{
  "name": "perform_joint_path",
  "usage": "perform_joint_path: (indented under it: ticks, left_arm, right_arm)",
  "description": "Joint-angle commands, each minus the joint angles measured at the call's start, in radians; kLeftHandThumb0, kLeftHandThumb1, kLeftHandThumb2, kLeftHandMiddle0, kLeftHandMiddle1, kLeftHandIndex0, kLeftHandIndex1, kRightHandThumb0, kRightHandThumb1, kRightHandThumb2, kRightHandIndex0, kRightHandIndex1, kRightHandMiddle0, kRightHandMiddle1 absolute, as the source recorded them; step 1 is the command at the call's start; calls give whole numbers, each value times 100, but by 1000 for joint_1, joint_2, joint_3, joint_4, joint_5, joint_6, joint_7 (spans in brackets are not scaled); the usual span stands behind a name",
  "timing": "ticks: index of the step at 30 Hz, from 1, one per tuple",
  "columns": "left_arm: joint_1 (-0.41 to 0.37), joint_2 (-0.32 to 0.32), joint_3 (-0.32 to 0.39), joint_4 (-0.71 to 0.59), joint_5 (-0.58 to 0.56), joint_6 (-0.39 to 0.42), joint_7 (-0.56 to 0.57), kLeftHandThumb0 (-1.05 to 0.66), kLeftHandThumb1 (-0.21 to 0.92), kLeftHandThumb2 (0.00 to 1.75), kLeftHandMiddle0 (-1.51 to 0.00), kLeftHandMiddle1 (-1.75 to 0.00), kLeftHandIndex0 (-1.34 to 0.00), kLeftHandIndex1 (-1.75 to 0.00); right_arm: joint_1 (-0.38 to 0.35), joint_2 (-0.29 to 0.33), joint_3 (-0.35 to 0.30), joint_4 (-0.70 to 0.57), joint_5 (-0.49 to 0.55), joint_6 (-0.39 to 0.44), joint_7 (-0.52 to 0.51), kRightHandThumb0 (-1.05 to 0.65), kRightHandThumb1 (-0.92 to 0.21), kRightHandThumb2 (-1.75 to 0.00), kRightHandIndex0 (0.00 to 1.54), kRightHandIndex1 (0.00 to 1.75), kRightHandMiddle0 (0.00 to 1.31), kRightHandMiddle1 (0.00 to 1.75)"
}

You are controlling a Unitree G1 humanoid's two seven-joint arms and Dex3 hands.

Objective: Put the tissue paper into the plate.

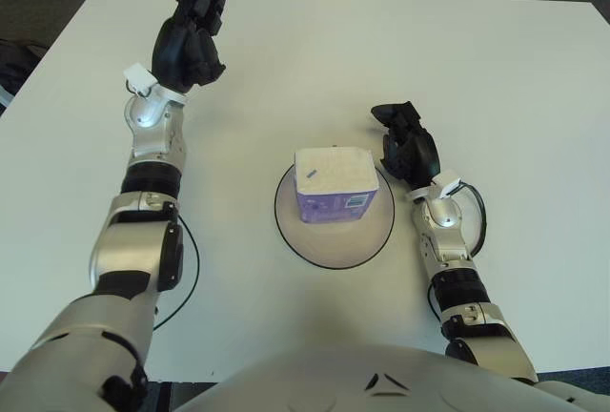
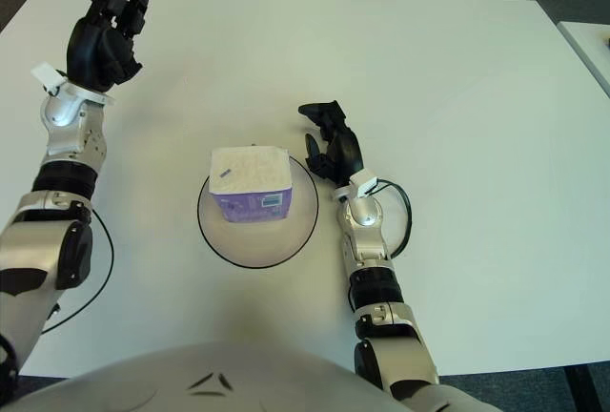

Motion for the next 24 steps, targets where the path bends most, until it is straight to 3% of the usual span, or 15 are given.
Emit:
perform_joint_path:
  ticks: [1, 6, 13, 19, 24]
  left_arm:
    - [202, -63, 37, -64, 50, -7, 121, -104, 92, 102, -12, -2, 0, -53]
    - [315, -114, 15, -209, 85, 65, 196, -100, 92, 103, -13, -2, 0, -58]
    - [446, -165, 0, -355, 105, 172, 260, -79, 92, 98, -14, -2, 0, -55]
    - [610, -228, -36, -393, 164, 159, 285, -68, 92, 94, -17, -4, 0, -53]
    - [660, -236, -40, -397, 192, 172, 288, -61, 92, 94, -19, -4, 0, -52]
  right_arm:
    - [222, -4, -6, 230, 3, 55, 7, -63, -92, -61, 36, 62, 10, 114]
    - [226, -1, -2, 221, 3, 55, 10, -62, -92, -61, 37, 63, 11, 114]
    - [236, 5, 4, 206, 3, 61, 12, -63, -92, -61, 36, 62, 12, 115]
    - [238, 5, 9, 205, 1, 61, 12, -65, -92, -62, 35, 62, 14, 116]
    - [237, 6, 11, 207, 0, 61, 11, -66, -92, -62, 35, 61, 14, 116]
